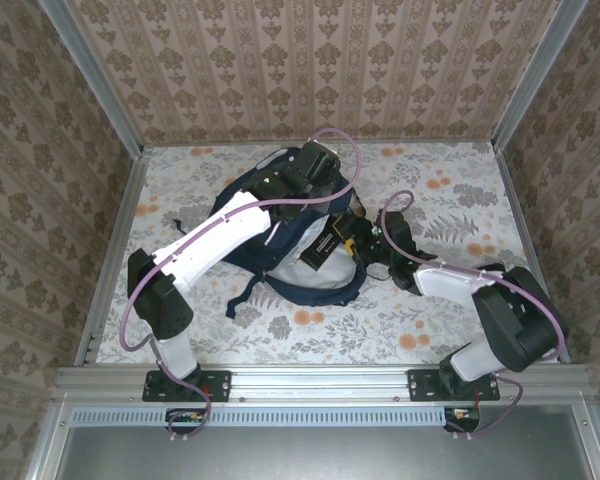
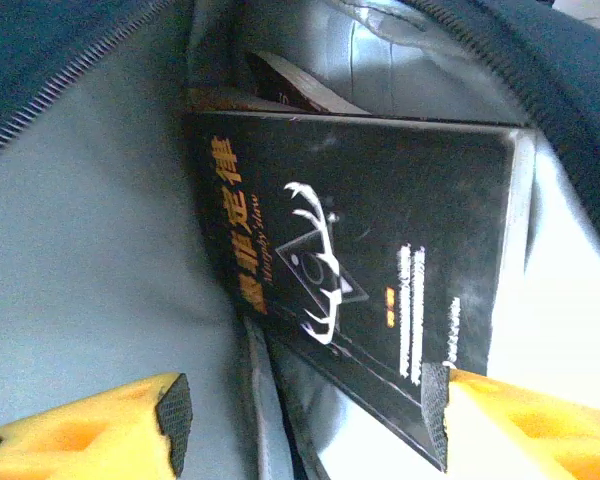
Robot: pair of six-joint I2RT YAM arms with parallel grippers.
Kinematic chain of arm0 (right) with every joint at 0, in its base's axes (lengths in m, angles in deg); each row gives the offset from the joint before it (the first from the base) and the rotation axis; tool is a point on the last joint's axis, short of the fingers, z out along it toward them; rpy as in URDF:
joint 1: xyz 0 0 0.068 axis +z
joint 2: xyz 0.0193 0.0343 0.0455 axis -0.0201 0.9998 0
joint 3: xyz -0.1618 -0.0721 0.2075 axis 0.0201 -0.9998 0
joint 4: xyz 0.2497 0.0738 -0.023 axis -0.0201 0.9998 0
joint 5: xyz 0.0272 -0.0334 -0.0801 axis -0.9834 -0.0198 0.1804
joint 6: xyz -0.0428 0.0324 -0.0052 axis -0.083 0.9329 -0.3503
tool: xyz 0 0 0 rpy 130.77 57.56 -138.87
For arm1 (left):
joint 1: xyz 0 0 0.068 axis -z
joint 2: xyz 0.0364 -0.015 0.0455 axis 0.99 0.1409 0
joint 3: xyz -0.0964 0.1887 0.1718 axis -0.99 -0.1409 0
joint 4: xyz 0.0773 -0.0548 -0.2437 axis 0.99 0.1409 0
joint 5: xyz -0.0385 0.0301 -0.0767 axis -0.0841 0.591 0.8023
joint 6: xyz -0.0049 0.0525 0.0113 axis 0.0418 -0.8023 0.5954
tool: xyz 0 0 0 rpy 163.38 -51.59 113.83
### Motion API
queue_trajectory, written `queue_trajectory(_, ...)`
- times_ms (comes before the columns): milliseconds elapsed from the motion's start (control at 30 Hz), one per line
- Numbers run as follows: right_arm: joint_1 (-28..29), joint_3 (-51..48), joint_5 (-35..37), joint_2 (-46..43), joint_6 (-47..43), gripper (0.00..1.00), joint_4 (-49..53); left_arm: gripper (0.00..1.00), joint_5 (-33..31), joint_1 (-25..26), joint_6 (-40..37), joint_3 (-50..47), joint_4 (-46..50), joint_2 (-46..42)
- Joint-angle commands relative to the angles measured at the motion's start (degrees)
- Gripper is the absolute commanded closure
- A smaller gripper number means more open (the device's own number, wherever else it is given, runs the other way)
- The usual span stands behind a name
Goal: Pack books, pencil case, and school supplies into a backpack
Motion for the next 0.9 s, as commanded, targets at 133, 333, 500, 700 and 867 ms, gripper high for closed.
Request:
queue_trajectory(133,-0.09,0.8,-1.94,-3.93,-1.51,0.44,9.04,0.87,2.49,-1.12,3.13,-0.67,-4.79,-2.57)
queue_trajectory(333,0.51,5.98,-0.23,-0.28,-4.67,0.48,19.1,0.86,3.85,-1.57,3.43,-1.02,-4.38,-2.85)
queue_trajectory(500,0.6,8.7,-1.01,4.24,-5.83,0.57,21.02,0.86,4.33,-1.68,3.64,-1.18,-4.44,-2.86)
queue_trajectory(700,0.85,11.12,-0.96,8.04,-7.13,0.55,22.24,0.86,4.77,-1.77,3.73,-1.26,-4.18,-2.86)
queue_trajectory(867,1.12,12.93,-3.77,11.71,-7.59,0.55,19.96,0.86,5.27,-1.78,4.04,-1.29,-4.2,-2.76)
